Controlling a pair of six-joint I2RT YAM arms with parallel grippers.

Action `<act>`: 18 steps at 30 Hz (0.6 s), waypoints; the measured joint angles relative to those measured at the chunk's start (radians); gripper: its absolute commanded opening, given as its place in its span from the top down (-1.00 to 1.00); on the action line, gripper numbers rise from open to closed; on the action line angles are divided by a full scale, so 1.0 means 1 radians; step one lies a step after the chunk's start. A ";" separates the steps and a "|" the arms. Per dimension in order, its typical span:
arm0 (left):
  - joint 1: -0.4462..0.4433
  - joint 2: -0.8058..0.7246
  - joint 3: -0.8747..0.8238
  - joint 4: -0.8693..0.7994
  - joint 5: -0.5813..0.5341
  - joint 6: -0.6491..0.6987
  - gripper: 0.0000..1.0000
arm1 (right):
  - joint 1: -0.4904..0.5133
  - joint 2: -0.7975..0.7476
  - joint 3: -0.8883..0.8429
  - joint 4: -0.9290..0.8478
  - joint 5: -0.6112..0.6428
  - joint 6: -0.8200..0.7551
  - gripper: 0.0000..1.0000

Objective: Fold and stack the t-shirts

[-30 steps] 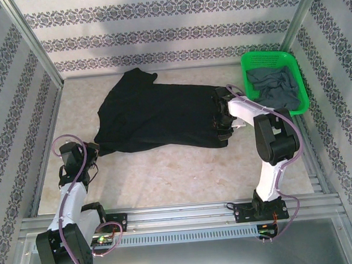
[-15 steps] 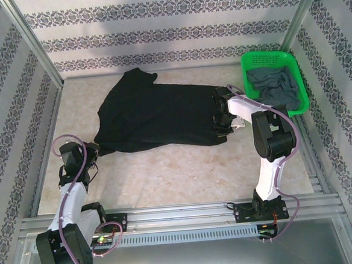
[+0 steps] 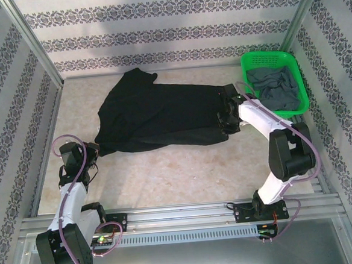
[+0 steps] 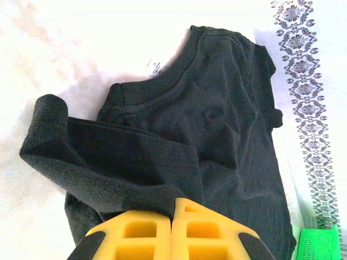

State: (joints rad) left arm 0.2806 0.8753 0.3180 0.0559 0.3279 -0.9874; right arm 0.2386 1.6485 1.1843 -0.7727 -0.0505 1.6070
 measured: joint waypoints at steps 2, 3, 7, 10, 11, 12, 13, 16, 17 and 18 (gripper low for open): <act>0.000 0.000 0.000 0.000 0.000 -0.001 1.00 | 0.003 -0.044 -0.033 -0.008 -0.002 -0.022 0.80; 0.000 0.000 0.000 0.000 0.000 -0.001 1.00 | 0.008 -0.074 -0.053 -0.014 -0.003 -0.037 0.78; -0.002 0.000 0.000 0.000 0.000 -0.005 1.00 | 0.021 -0.211 -0.176 -0.011 -0.017 -0.089 0.66; -0.007 0.000 0.000 0.000 0.001 -0.008 1.00 | 0.021 -0.290 -0.308 -0.004 -0.050 -0.115 0.56; -0.007 0.000 0.000 0.000 0.001 -0.008 1.00 | 0.021 -0.311 -0.357 -0.005 -0.064 -0.120 0.51; -0.007 0.000 0.000 0.000 0.001 -0.008 1.00 | 0.021 -0.328 -0.407 -0.008 -0.079 -0.122 0.48; -0.007 0.000 0.000 0.000 0.001 -0.008 1.00 | 0.021 -0.344 -0.452 -0.013 -0.094 -0.121 0.43; -0.007 0.000 0.000 0.000 0.001 -0.008 1.00 | 0.021 -0.404 -0.533 -0.045 -0.116 -0.118 0.40; -0.007 0.000 0.000 0.000 0.001 -0.009 1.00 | 0.021 -0.423 -0.540 -0.055 -0.118 -0.117 0.40; -0.007 0.000 0.000 0.000 0.001 -0.008 1.00 | 0.021 -0.446 -0.542 -0.066 -0.122 -0.113 0.39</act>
State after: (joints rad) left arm 0.2733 0.8753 0.3180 0.0559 0.3286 -0.9958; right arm 0.2596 1.2030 0.6426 -0.8391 -0.1722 1.4944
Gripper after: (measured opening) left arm 0.049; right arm 0.300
